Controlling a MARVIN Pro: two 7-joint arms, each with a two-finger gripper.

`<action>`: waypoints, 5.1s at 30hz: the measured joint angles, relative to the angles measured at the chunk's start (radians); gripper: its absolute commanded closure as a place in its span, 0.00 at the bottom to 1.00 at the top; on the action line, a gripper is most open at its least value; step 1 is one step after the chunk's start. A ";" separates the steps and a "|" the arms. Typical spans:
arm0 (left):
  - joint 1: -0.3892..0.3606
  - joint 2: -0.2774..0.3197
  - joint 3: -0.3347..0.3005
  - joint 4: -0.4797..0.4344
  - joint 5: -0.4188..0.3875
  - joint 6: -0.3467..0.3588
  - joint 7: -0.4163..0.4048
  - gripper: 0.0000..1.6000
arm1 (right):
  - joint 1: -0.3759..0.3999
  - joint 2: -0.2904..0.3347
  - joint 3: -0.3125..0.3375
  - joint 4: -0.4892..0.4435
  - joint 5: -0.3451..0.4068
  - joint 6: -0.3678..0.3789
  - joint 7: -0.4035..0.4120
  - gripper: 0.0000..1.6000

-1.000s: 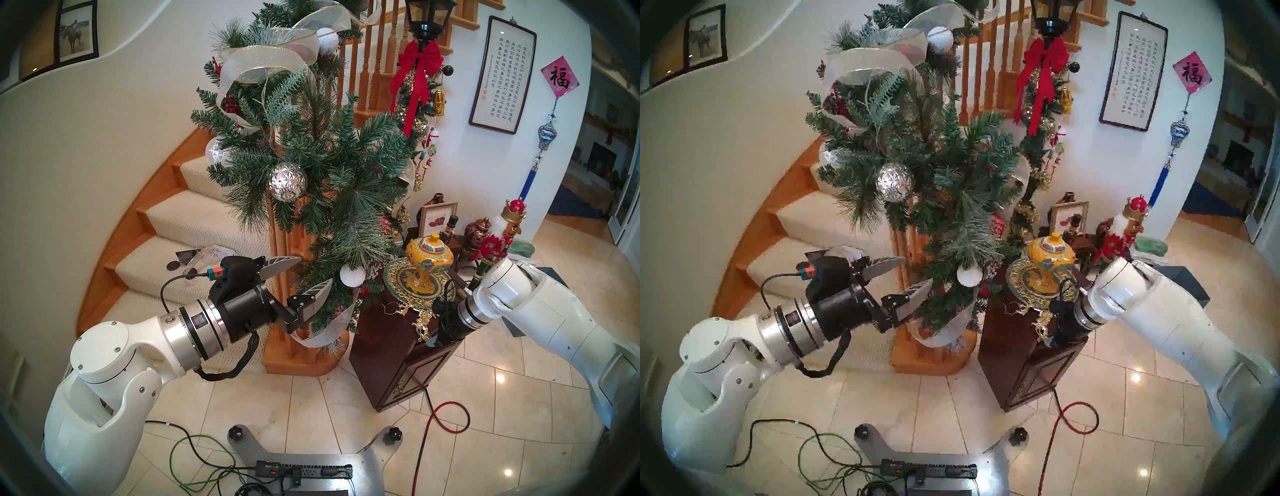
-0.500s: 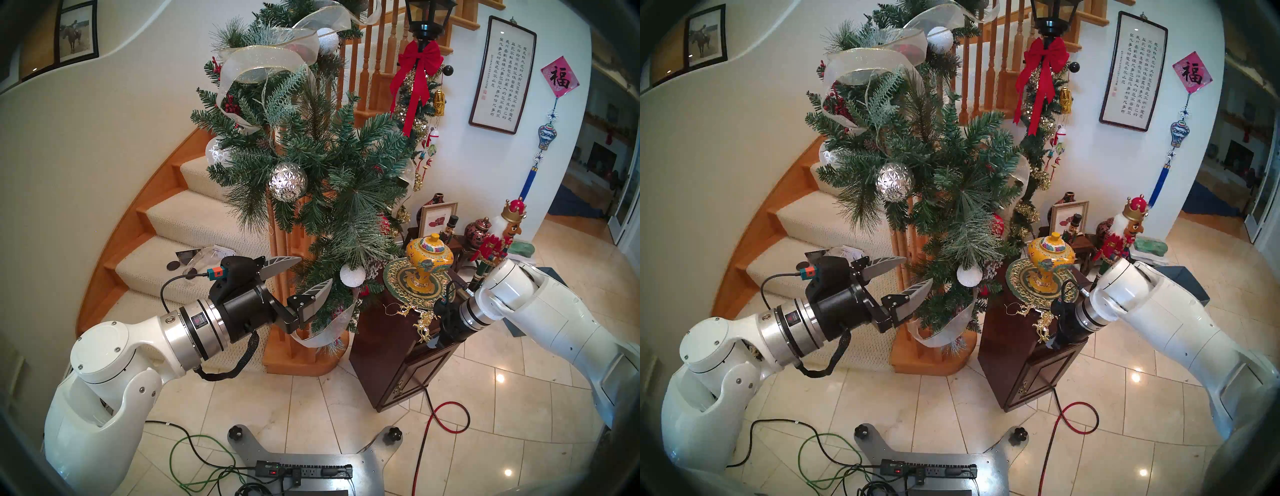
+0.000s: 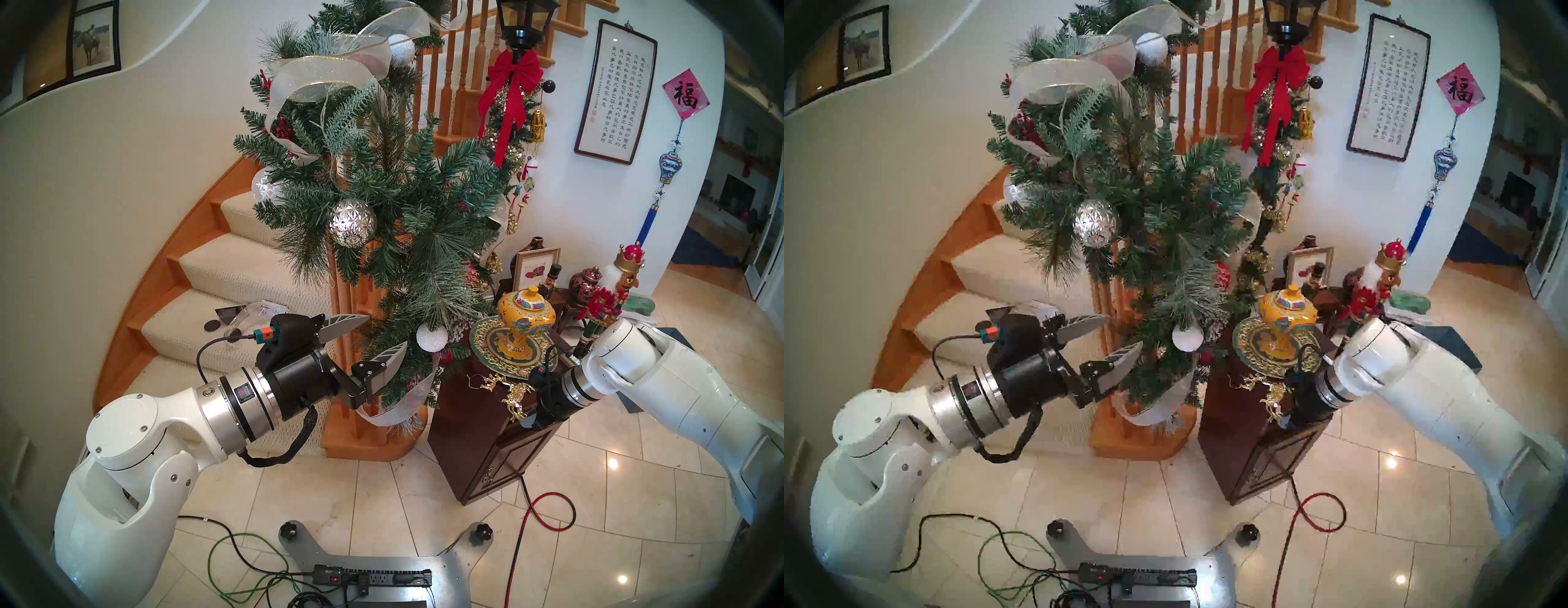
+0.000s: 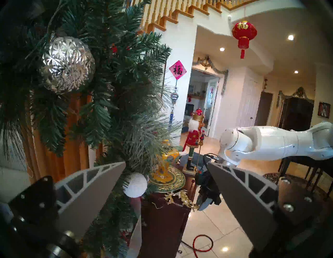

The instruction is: Hang the ornament onto the Christmas-tree-style decoration

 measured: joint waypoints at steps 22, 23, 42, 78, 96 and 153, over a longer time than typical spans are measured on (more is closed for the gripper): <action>0.000 0.000 0.000 0.000 0.000 0.000 0.000 0.00 | -0.061 0.054 0.054 -0.075 0.069 -0.002 -0.055 1.00; 0.000 0.000 0.000 0.000 0.000 0.000 0.000 0.00 | -0.063 0.056 0.055 -0.077 0.071 -0.003 -0.057 1.00; 0.000 0.000 0.000 0.000 0.000 0.000 0.000 0.00 | -0.108 0.118 0.114 -0.133 0.142 -0.022 -0.080 1.00; 0.000 0.000 0.000 0.000 0.000 0.000 0.000 0.00 | -0.376 0.362 0.324 -0.248 0.445 -0.155 -0.152 1.00; 0.000 0.000 0.000 0.000 0.000 0.000 0.000 0.00 | -0.532 0.417 0.521 -0.235 0.494 -0.202 -0.106 1.00; 0.000 0.000 0.000 0.000 0.000 0.000 0.000 0.00 | -0.917 0.218 1.306 -0.265 0.190 -0.157 0.298 1.00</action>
